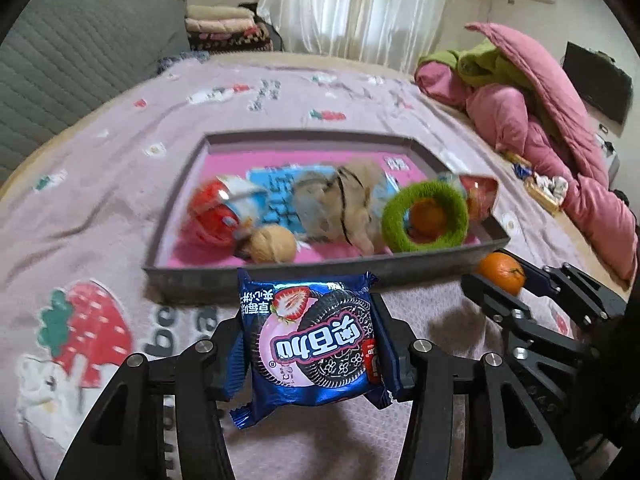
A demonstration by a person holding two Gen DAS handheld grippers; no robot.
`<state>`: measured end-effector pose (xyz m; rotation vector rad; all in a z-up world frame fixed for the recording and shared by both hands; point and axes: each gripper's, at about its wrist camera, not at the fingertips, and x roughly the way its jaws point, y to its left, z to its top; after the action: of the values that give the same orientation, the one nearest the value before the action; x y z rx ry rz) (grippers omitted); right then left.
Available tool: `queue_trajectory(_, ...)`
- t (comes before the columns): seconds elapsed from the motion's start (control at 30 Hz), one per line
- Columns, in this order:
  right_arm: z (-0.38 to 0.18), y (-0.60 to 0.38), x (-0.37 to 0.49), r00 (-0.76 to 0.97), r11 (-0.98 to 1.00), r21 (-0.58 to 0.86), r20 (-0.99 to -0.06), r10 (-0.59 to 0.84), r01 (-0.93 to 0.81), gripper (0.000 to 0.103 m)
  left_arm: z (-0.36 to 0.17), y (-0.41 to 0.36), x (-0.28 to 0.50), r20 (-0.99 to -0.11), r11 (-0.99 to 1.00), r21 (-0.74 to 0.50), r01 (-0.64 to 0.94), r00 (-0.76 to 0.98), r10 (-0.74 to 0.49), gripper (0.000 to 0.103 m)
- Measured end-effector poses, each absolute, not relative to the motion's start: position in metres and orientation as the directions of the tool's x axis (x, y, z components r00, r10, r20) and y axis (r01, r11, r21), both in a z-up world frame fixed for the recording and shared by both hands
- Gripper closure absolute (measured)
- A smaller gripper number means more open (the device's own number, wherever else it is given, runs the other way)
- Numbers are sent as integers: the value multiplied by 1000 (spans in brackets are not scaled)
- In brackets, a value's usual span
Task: Organize objects
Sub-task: 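Lift the cookie packet and orange and carry both over the grey tray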
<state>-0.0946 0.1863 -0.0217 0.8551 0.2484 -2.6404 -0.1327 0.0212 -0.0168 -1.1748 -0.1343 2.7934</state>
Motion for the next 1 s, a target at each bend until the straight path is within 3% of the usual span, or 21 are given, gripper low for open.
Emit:
queue_trajectory(0.43,27,189,-78,-812,-914,-34,-473,-341,404,65,24,-5,-128,-626,-994,-103,-35,-775,92,49)
queue_trajectory(1.0,63,160,-102,-834,-900,-67,-410,-369,431,65,57,-29,-145,-570,-998,-61,-32,-819,61,49)
